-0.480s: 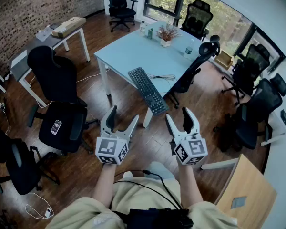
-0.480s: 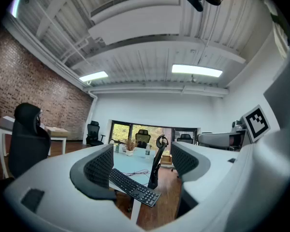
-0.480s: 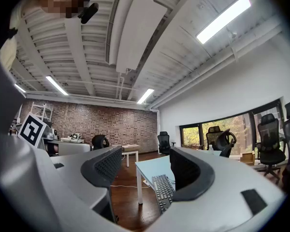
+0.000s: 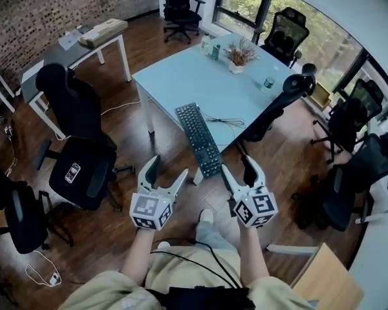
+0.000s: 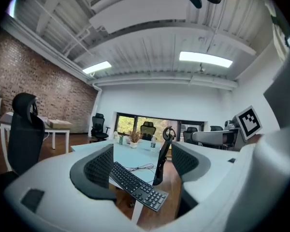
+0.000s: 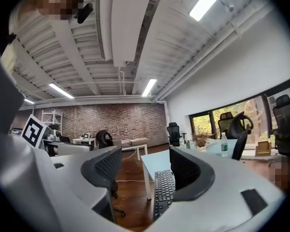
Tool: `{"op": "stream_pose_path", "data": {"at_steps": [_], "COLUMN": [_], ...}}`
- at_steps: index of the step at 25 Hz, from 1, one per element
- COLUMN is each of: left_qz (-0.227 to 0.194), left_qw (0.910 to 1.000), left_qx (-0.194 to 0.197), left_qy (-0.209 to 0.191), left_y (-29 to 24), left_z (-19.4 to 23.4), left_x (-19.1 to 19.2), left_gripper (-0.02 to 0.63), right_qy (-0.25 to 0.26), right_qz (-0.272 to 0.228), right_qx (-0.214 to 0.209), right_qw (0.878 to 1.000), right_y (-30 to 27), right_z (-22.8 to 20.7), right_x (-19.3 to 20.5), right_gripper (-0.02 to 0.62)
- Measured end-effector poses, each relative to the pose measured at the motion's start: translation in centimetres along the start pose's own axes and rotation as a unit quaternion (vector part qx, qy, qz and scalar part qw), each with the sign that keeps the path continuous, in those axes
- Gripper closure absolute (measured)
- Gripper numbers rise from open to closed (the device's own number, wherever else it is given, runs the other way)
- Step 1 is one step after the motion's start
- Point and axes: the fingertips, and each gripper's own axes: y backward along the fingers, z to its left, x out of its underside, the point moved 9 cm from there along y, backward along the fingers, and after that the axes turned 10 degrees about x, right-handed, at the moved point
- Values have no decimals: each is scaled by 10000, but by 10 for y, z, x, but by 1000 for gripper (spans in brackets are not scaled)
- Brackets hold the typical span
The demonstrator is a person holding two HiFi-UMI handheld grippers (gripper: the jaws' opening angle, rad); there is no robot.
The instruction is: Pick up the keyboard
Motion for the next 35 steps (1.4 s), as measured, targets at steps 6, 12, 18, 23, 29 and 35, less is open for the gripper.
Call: {"op": "stream_pose_path", "data": {"at_steps": [6, 12, 18, 23, 29, 35], "left_qz": [115, 621, 1682, 2129, 2688, 2396], "left_qw": [9998, 9963, 9792, 9587, 9011, 8409], "left_qx": [-163, -496, -639, -350, -64, 472], "left_qy": [-71, 316, 943, 1852, 3403, 4830], "left_y": [-93, -144, -159, -174, -189, -205], "left_z": [-8, -12, 8, 28, 59, 68], "left_x": [-5, 25, 98, 147, 230, 279], "left_gripper": [247, 247, 247, 247, 247, 247], "right_qy": [21, -308, -727, -1296, -1685, -2197], "right_qz": [306, 1043, 2218, 3118, 3974, 4406], "right_qx": [-829, -966, -1195, -1368, -1375, -1497], "right_qw": [9961, 9894, 9650, 9313, 8915, 8575], "right_y": [-73, -110, -124, -135, -140, -148], "right_z": [-78, -140, -160, -159, -156, -145], "right_x": [-5, 46, 131, 199, 263, 301], "right_gripper": [268, 268, 268, 268, 268, 268]}}
